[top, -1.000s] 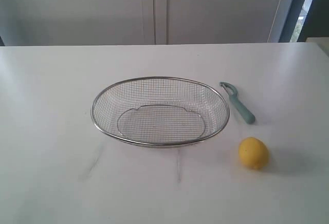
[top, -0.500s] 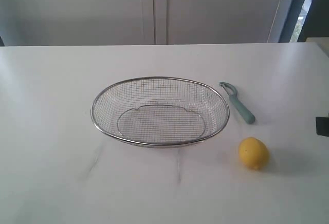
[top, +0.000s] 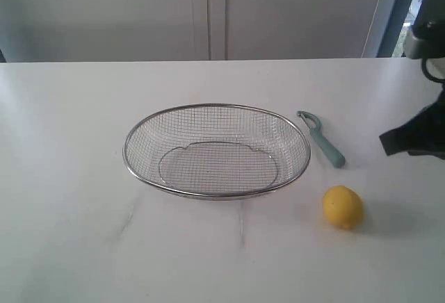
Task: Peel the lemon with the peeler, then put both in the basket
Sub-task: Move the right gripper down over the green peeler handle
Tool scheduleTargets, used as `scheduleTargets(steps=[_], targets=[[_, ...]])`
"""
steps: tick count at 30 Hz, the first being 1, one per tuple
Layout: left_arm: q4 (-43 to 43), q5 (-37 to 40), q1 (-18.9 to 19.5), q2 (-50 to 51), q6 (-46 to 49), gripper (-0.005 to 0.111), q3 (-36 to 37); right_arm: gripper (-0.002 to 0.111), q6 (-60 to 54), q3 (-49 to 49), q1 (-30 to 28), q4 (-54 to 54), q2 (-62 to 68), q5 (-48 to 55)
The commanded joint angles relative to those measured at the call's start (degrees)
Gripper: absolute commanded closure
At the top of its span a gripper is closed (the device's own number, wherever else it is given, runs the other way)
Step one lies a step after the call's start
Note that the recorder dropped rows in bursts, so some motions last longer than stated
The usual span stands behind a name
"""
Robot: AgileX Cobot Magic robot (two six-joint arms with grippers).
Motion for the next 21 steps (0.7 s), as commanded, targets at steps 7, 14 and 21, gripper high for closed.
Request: scheduleTargets(steps=[7, 14, 21], targets=[[-0.5, -0.1, -0.2, -0.3, -0.3, 0.107, 0.2, 0.108, -0.2, -11.8, 2.5, -4.7, 13.5, 1.5], [-0.5, -0.1, -0.2, -0.3, -0.3, 0.107, 0.2, 0.108, -0.6, -19.9, 2.5, -5.5, 22.1, 1.6], [-0.5, -0.1, -0.2, -0.3, -0.3, 0.107, 0.2, 0.108, -4.4, -27.6, 2.4, -5.7, 31.0, 4.4]])
